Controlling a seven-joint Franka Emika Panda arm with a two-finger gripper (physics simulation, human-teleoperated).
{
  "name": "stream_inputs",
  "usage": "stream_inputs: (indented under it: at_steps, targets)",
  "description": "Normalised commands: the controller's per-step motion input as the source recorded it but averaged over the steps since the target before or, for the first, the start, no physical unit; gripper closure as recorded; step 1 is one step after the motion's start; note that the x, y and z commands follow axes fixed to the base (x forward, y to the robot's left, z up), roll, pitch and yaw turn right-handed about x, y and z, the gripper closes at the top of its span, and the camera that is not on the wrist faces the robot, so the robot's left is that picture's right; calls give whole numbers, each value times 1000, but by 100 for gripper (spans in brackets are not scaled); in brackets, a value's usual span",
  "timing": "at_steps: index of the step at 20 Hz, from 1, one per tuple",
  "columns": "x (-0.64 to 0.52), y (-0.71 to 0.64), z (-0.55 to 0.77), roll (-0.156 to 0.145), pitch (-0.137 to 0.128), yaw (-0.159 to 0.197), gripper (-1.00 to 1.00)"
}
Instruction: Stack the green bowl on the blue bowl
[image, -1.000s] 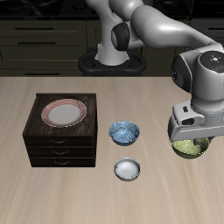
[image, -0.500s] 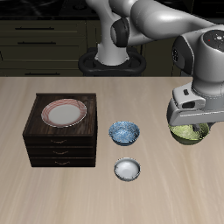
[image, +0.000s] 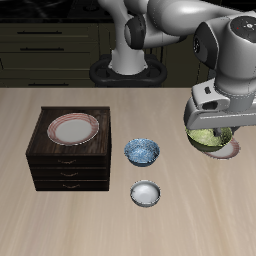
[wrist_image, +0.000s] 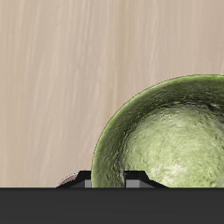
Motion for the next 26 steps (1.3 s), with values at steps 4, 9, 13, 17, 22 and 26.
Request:
stream_inputs:
  at_steps: [4, 9, 13, 17, 22, 26]
  targets:
    - [-394, -280, 216, 12, -35, 0, 100]
    - [-535, -325, 277, 23, -60, 38, 100]
    - [-283, -302, 104, 1, -33, 30, 100]
    - [-139, -155, -61, -16, -71, 85, 100]
    - [-238, -160, -144, 63, -53, 25, 100]
    - [-389, -225, -36, 80, -56, -102, 100]
